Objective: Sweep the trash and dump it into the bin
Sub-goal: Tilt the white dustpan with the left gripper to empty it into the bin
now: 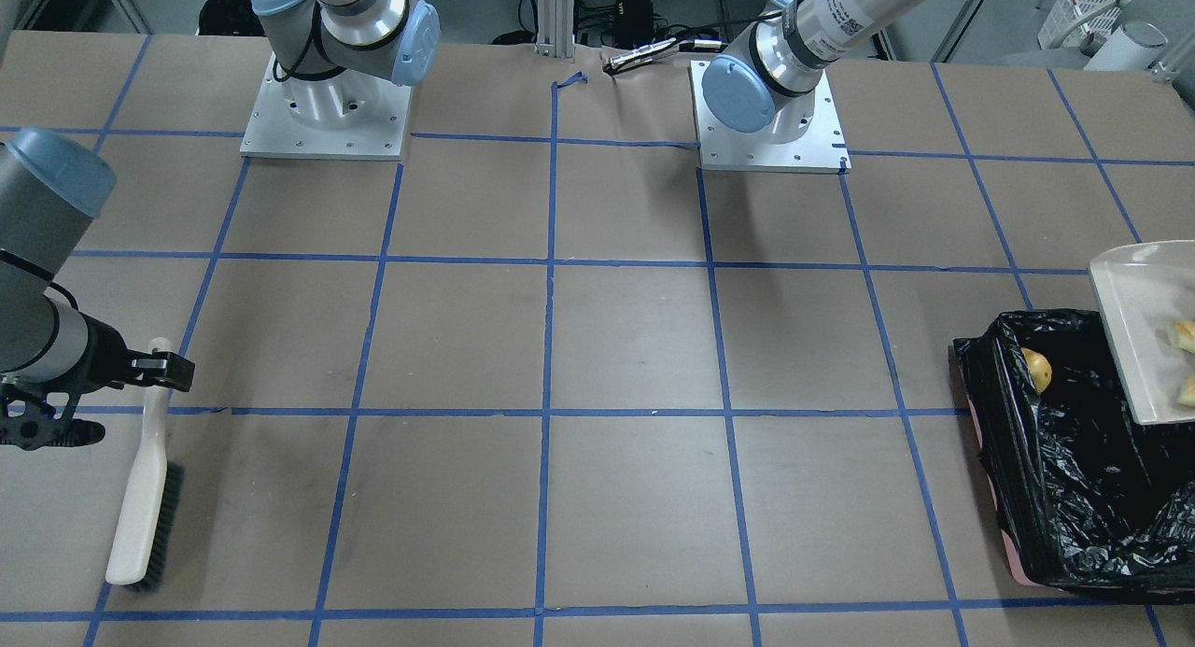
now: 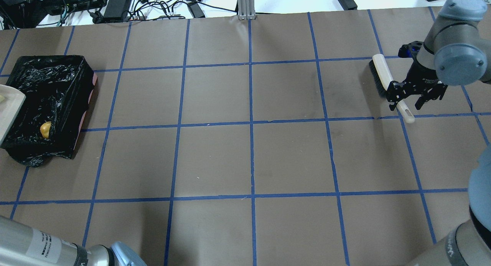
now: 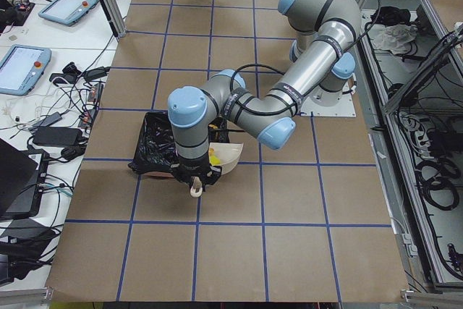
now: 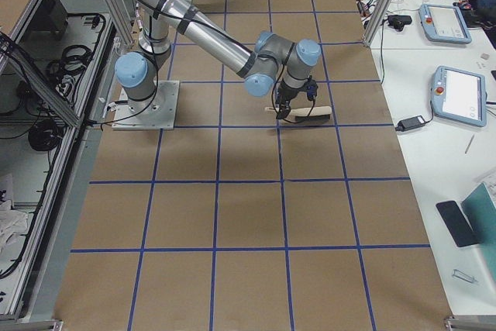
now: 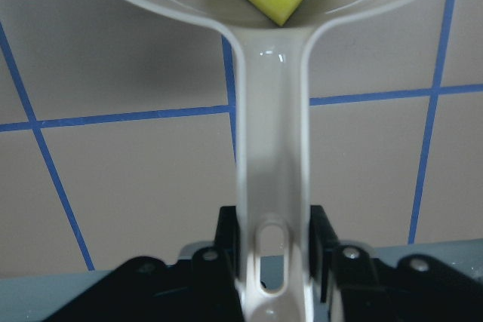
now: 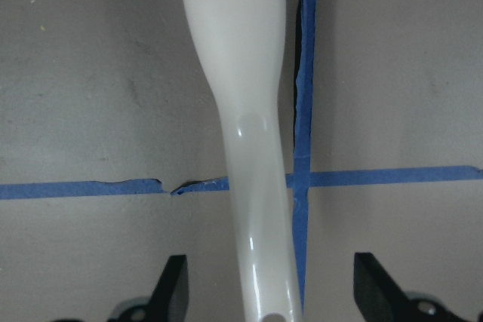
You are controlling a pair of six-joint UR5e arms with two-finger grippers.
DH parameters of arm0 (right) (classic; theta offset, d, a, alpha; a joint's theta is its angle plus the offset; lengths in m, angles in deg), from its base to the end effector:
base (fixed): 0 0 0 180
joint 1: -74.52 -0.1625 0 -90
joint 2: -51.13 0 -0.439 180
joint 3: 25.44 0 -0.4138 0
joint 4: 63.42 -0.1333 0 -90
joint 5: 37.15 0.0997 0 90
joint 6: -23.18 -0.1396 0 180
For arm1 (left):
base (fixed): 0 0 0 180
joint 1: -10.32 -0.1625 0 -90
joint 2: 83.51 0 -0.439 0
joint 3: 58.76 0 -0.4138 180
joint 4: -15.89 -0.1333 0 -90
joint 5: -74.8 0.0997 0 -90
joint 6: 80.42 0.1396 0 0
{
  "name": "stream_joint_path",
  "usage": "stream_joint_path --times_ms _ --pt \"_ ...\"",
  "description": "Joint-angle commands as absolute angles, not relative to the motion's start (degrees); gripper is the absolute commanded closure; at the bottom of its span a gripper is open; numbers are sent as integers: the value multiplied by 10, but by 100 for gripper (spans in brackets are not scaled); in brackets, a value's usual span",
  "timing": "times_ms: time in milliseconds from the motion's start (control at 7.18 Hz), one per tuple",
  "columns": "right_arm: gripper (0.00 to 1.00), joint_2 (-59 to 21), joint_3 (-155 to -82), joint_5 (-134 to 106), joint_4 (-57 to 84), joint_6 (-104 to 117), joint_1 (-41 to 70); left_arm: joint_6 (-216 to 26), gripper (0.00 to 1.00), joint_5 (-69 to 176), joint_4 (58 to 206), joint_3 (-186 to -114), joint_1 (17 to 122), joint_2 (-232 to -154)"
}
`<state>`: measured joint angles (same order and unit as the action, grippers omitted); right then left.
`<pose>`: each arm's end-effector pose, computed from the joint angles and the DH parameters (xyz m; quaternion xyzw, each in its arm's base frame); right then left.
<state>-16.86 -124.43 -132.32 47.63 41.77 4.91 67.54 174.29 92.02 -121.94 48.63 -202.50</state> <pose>-0.0936 -0.5983 0.2022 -0.0117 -0.9952 -0.0967 0.0135 0.5216 -0.5526 0.4162 0.7327 0.6679 0.0984 0.0860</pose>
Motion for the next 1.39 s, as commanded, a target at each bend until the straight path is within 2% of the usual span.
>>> stream_joint_path --times_ms 0,278,835,1253 --pt "1 -172 -1240 -1324 474 416 49 680 87 1782 910 -1219 515 -2016" --pt "0 -192 -1213 -1322 461 415 49 689 87 1824 891 -1219 541 -2010" --pt "0 -367 -1203 -1317 389 416 46 770 84 1905 796 -1243 584 -2005" --pt "0 -417 -1203 -1315 366 413 34 780 85 1926 766 -1254 607 -1998"
